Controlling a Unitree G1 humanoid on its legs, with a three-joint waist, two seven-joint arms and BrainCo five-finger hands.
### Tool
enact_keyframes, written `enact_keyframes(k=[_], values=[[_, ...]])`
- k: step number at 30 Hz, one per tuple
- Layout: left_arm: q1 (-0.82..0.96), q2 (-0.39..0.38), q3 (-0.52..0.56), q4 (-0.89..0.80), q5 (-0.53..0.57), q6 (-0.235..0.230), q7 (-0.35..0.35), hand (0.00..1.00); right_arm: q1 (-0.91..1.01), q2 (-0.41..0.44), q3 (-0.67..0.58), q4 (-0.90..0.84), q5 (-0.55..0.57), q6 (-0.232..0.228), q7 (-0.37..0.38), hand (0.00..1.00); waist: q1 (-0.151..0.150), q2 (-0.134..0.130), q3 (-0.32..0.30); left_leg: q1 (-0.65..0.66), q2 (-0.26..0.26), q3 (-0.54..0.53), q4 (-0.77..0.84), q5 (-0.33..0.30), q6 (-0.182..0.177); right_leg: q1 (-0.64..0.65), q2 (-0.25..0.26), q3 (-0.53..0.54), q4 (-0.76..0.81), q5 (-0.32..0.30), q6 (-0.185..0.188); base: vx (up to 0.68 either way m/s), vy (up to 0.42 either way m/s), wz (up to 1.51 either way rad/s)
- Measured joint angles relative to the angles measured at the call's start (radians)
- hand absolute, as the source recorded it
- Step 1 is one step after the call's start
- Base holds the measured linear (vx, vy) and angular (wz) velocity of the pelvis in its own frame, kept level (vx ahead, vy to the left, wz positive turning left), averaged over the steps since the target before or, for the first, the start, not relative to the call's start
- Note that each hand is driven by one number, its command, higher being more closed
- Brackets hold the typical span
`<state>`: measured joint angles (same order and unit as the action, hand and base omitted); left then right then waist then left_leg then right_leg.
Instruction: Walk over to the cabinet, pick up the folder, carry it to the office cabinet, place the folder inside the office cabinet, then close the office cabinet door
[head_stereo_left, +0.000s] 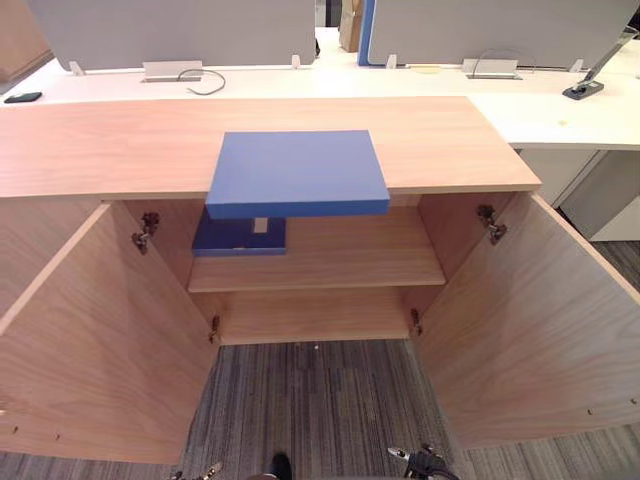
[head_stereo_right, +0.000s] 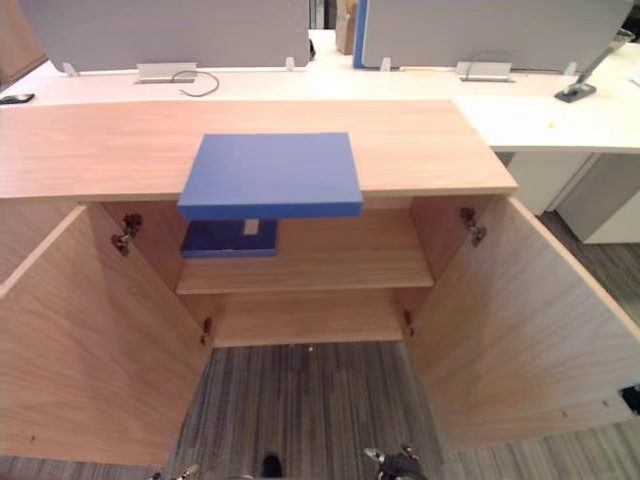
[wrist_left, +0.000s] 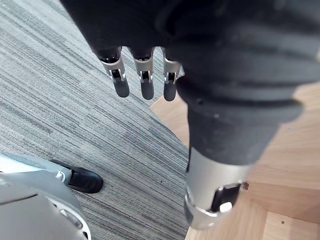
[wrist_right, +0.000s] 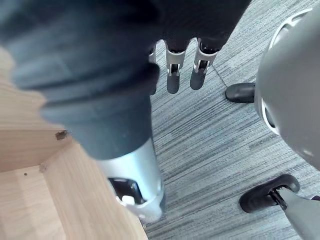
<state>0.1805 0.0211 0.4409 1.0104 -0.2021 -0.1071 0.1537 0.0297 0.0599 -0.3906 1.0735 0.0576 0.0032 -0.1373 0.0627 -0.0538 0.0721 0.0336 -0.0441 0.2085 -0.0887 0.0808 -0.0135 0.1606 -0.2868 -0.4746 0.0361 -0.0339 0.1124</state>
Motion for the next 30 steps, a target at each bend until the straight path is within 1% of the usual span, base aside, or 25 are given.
enact_keyframes(k=[1, 2, 3, 4, 5, 7, 8, 10, 11, 12, 14, 15, 16, 17, 19, 20, 21, 22, 23, 25, 26, 27, 28, 29, 30], values=[[0.003, 0.001, -0.006, 0.000, -0.029, 0.000, -0.009, 0.00, -0.001, 0.000, 0.000, 0.000, 0.000, 0.000, 0.002, 0.00, 0.000, 0.000, 0.000, 0.000, -0.002, -0.001, -0.002, -0.001, 0.001, 0.000, -0.002, 0.000, -0.003, 0.000, 0.000, -0.04, 0.035, 0.01], [0.009, 0.001, -0.043, -0.024, -0.126, 0.000, -0.027, 0.00, -0.003, -0.002, 0.010, 0.000, 0.000, 0.001, 0.005, 0.00, -0.001, 0.000, 0.000, -0.001, -0.006, -0.004, -0.003, -0.002, 0.003, 0.001, -0.003, 0.000, -0.007, 0.000, 0.001, 0.00, 0.000, 0.00], [0.018, 0.001, -0.071, -0.051, -0.175, -0.001, -0.033, 0.00, -0.004, -0.005, 0.027, 0.001, 0.000, 0.001, 0.006, 0.00, -0.002, 0.000, 0.000, -0.004, -0.008, -0.006, -0.003, -0.002, 0.003, 0.000, -0.003, -0.001, -0.011, 0.001, 0.002, -0.01, 0.003, 0.06], [0.034, -0.003, -0.128, -0.124, -0.260, -0.001, -0.046, 0.00, -0.009, -0.009, 0.047, 0.001, 0.001, 0.001, 0.008, 0.00, -0.004, 0.000, -0.001, -0.015, -0.012, -0.015, -0.003, -0.002, 0.003, -0.004, -0.003, -0.005, -0.017, 0.001, 0.003, 0.00, -0.005, 0.10], [0.040, -0.011, -0.156, -0.174, -0.321, -0.003, -0.055, 0.00, -0.014, -0.012, 0.063, 0.002, 0.001, 0.001, 0.011, 0.00, -0.005, -0.001, -0.001, -0.019, -0.014, -0.025, -0.002, -0.002, 0.003, -0.005, -0.002, -0.008, -0.020, 0.002, 0.004, 0.01, -0.017, 0.15], [0.060, -0.036, -0.246, -0.407, -0.484, -0.013, -0.080, 0.00, -0.028, -0.016, 0.101, 0.002, 0.001, 0.002, 0.018, 0.00, -0.005, 0.001, -0.002, -0.031, -0.018, -0.040, 0.002, 0.004, 0.011, -0.009, 0.001, -0.015, -0.029, 0.006, 0.010, 0.03, -0.021, 0.09], [0.063, -0.038, -0.272, -0.495, -0.541, -0.029, -0.087, 0.00, -0.035, -0.017, 0.113, 0.002, 0.000, 0.004, 0.021, 0.00, -0.007, 0.000, -0.003, -0.032, -0.018, -0.040, 0.002, 0.011, 0.021, -0.010, 0.003, -0.014, -0.030, 0.006, 0.010, 0.05, -0.021, -0.01], [0.060, -0.034, -0.299, -0.683, -0.620, -0.067, -0.094, 0.00, -0.042, -0.019, 0.143, 0.001, 0.000, 0.007, 0.027, 0.00, -0.008, -0.002, -0.005, -0.032, -0.017, -0.039, 0.002, 0.013, 0.024, -0.010, 0.005, -0.014, -0.033, 0.008, 0.012, 0.06, -0.031, -0.04], [0.058, -0.032, -0.304, -0.733, -0.629, -0.078, -0.092, 0.00, -0.043, -0.020, 0.149, 0.001, -0.001, 0.008, 0.027, 0.00, -0.009, -0.002, -0.006, -0.032, -0.015, -0.039, 0.002, 0.014, 0.024, -0.009, 0.006, -0.013, -0.035, 0.008, 0.011, 0.06, -0.039, -0.05], [0.057, -0.028, -0.307, -0.831, -0.634, -0.094, -0.084, 0.00, -0.041, -0.019, 0.157, 0.001, -0.003, 0.012, 0.028, 0.00, -0.010, -0.002, -0.008, -0.031, -0.010, -0.040, 0.003, 0.014, 0.025, -0.006, 0.008, -0.013, -0.040, 0.009, 0.010, 0.06, -0.059, -0.04], [0.056, -0.028, -0.305, -0.954, -0.603, -0.104, -0.056, 0.00, -0.034, -0.020, 0.158, 0.005, -0.008, 0.017, 0.028, 0.00, -0.010, 0.003, -0.012, -0.029, -0.002, -0.041, 0.003, 0.014, 0.025, -0.004, 0.014, -0.008, -0.044, 0.014, 0.003, 0.04, -0.051, -0.07], [0.060, -0.034, -0.299, -1.037, -0.553, -0.107, -0.033, 0.00, -0.028, -0.022, 0.158, 0.015, -0.019, 0.017, 0.028, 0.00, -0.009, 0.006, -0.015, -0.024, 0.003, -0.041, 0.003, 0.014, 0.024, -0.004, 0.017, 0.000, -0.041, 0.015, 0.002, 0.02, -0.039, -0.16], [0.058, -0.040, -0.295, -1.101, -0.460, -0.109, -0.003, 0.00, -0.017, -0.025, 0.158, 0.021, -0.024, 0.018, 0.028, 0.00, -0.004, 0.009, -0.018, -0.015, 0.010, -0.039, 0.003, 0.013, 0.024, -0.003, 0.020, 0.011, -0.032, 0.016, 0.001, 0.02, -0.047, -0.19], [0.057, -0.042, -0.293, -1.130, -0.398, -0.109, 0.017, 0.00, -0.009, -0.026, 0.158, 0.019, -0.025, 0.018, 0.028, 0.00, -0.002, 0.012, -0.021, -0.012, 0.014, -0.039, 0.003, 0.013, 0.023, -0.005, 0.022, 0.015, -0.026, 0.016, 0.001, 0.01, -0.047, -0.16], [0.034, -0.065, -0.282, -1.228, -0.119, -0.102, 0.114, 0.00, 0.007, -0.034, 0.159, 0.019, -0.039, 0.014, 0.027, 0.00, -0.001, 0.013, -0.034, -0.004, 0.028, -0.038, 0.003, 0.006, 0.014, -0.005, 0.027, 0.016, -0.018, 0.017, -0.001, -0.01, -0.030, -0.09], [0.027, -0.066, -0.280, -1.246, -0.059, -0.098, 0.138, 0.00, 0.011, -0.036, 0.159, 0.019, -0.039, 0.014, 0.027, 0.00, 0.000, 0.013, -0.038, -0.003, 0.031, -0.038, 0.003, 0.003, 0.010, -0.006, 0.029, 0.017, -0.016, 0.017, -0.001, -0.02, -0.018, -0.07], [0.020, -0.068, -0.274, -1.270, 0.016, -0.090, 0.169, 0.00, 0.016, -0.038, 0.159, 0.018, -0.039, 0.013, 0.026, 0.00, 0.000, 0.012, -0.043, 0.000, 0.035, -0.035, 0.003, 0.001, 0.008, -0.006, 0.031, 0.019, -0.015, 0.017, -0.001, -0.04, -0.026, -0.12], [0.018, -0.073, -0.257, -1.305, 0.132, -0.071, 0.217, 0.00, 0.021, -0.038, 0.156, 0.015, -0.039, 0.011, 0.023, 0.00, -0.001, 0.011, -0.048, 0.004, 0.036, -0.031, 0.003, -0.002, 0.008, -0.005, 0.033, 0.020, -0.012, 0.017, -0.001, -0.06, -0.037, -0.16], [0.018, -0.074, -0.237, -1.345, 0.207, -0.054, 0.258, 0.00, 0.029, -0.036, 0.156, 0.003, -0.039, 0.011, 0.017, 0.00, -0.001, 0.012, -0.051, 0.006, 0.036, -0.028, 0.003, -0.004, 0.009, -0.007, 0.035, 0.024, -0.011, 0.017, -0.001, -0.07, -0.035, -0.16], [0.019, -0.075, -0.195, -1.407, 0.295, -0.032, 0.322, 0.00, 0.038, -0.035, 0.156, -0.009, -0.039, 0.010, 0.011, 0.00, 0.004, 0.014, -0.054, 0.008, 0.036, -0.018, 0.003, -0.012, 0.011, -0.019, 0.029, 0.035, 0.008, 0.017, -0.001, -0.08, 0.001, -0.19], [0.020, -0.077, -0.163, -1.443, 0.319, -0.025, 0.354, 0.00, 0.041, -0.036, 0.151, -0.017, -0.040, 0.010, 0.010, 0.00, 0.011, 0.019, -0.057, 0.009, 0.039, -0.005, 0.003, -0.017, 0.017, -0.042, 0.017, 0.040, 0.054, 0.013, -0.002, -0.07, 0.032, -0.24], [0.020, -0.078, -0.146, -1.463, 0.325, -0.020, 0.369, 0.00, 0.042, -0.036, 0.147, -0.022, -0.041, 0.010, 0.008, 0.00, 0.012, 0.021, -0.056, 0.011, 0.041, -0.001, 0.003, -0.021, 0.023, -0.061, 0.009, 0.040, 0.091, 0.009, -0.004, -0.07, 0.057, -0.25], [0.020, -0.080, -0.117, -1.498, 0.334, -0.011, 0.390, 0.00, 0.043, -0.037, 0.144, -0.032, -0.043, 0.011, 0.005, 0.00, 0.012, 0.024, -0.054, 0.022, 0.041, 0.004, 0.003, -0.025, 0.028, -0.100, -0.015, 0.038, 0.195, -0.003, -0.005, -0.04, 0.049, -0.13], [0.020, -0.081, -0.106, -1.513, 0.337, -0.007, 0.400, 0.00, 0.043, -0.037, 0.143, -0.043, -0.044, 0.011, 0.003, 0.00, 0.012, 0.025, -0.055, 0.028, 0.040, 0.004, 0.003, -0.027, 0.032, -0.124, -0.032, 0.035, 0.257, -0.009, -0.008, -0.06, 0.074, -0.07], [0.021, -0.082, -0.082, -1.536, 0.340, -0.006, 0.419, 0.00, 0.049, -0.035, 0.144, -0.059, -0.045, 0.011, 0.003, 0.00, 0.009, 0.026, -0.051, 0.045, 0.033, 0.004, 0.004, -0.033, 0.039, -0.169, -0.073, 0.022, 0.389, -0.015, -0.020, -0.06, 0.082, 0.01]])
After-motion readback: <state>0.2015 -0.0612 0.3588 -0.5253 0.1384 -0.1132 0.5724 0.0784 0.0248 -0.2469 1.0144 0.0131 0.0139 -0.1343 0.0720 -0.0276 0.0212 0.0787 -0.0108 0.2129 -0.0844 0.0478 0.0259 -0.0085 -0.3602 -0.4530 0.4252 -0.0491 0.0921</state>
